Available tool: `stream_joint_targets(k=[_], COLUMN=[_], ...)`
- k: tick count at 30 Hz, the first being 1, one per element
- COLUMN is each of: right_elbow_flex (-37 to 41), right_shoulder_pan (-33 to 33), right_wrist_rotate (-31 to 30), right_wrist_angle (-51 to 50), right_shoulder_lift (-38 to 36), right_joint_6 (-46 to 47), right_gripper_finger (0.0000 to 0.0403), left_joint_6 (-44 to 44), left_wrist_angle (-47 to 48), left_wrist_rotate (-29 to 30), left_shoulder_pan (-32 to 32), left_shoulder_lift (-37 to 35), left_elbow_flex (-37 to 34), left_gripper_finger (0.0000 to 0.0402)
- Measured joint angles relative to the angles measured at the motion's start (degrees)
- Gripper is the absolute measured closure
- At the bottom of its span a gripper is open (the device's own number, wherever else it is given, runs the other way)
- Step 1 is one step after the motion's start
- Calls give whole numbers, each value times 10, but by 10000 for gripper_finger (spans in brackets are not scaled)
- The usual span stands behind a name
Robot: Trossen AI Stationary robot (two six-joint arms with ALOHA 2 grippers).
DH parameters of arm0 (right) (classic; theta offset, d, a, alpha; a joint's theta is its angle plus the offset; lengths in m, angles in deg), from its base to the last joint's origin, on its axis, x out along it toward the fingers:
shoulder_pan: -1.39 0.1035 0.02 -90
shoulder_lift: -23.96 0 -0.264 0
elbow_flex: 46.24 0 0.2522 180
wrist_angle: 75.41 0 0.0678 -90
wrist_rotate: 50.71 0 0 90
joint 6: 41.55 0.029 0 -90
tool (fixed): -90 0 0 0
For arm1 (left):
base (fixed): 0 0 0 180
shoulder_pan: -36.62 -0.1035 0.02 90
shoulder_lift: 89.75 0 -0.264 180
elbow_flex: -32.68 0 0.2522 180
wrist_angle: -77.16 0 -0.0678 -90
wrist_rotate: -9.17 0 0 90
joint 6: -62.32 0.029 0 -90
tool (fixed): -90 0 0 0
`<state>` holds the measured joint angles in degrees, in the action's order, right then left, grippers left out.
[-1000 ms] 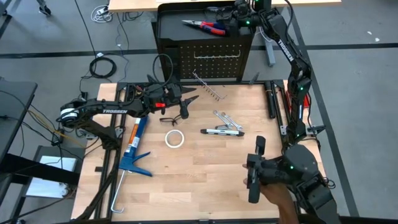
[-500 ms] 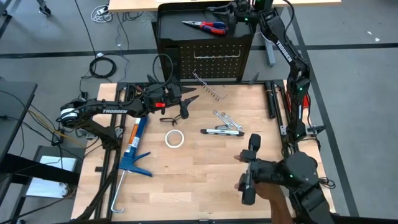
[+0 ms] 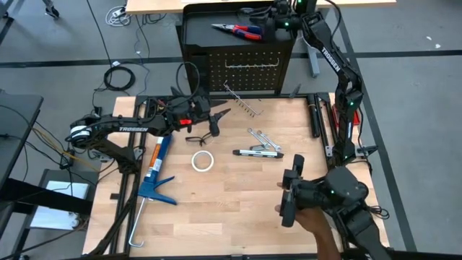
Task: Hang tools onto peg board
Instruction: Remove the pliers from the peg board bin
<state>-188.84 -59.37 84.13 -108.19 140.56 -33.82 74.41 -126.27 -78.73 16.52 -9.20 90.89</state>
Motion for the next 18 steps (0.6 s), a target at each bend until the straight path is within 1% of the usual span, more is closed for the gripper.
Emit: stream_joint_targets(k=[2, 5, 7, 12, 15, 18], right_elbow_flex=[0, 1, 2, 5, 5, 6], right_shoulder_pan=[-1, -1, 2, 8, 10, 8], right_wrist_rotate=[0, 1, 2, 26, 28, 28], right_wrist_angle=[0, 13, 40, 125, 142, 135], right_shoulder_lift=[0, 1, 2, 7, 7, 7], right_joint_6=[13, 5, 2, 13, -16, -41], right_gripper_finger=[293, 302, 306, 305, 302, 303], left_joint_6=[-1, -1, -1, -1, -1, -1], left_wrist_angle=[-15, -29, -30, -16, -12, -11], left_wrist_rotate=[7, 8, 8, 8, 8, 8], left_shoulder_pan=[-1, -1, -1, 0, 0, 0], left_shoulder_lift=[0, 0, 0, 0, 0, 0], left_elbow_flex=[0, 0, 0, 0, 0, 0], left_gripper_finger=[241, 241, 241, 241, 241, 241])
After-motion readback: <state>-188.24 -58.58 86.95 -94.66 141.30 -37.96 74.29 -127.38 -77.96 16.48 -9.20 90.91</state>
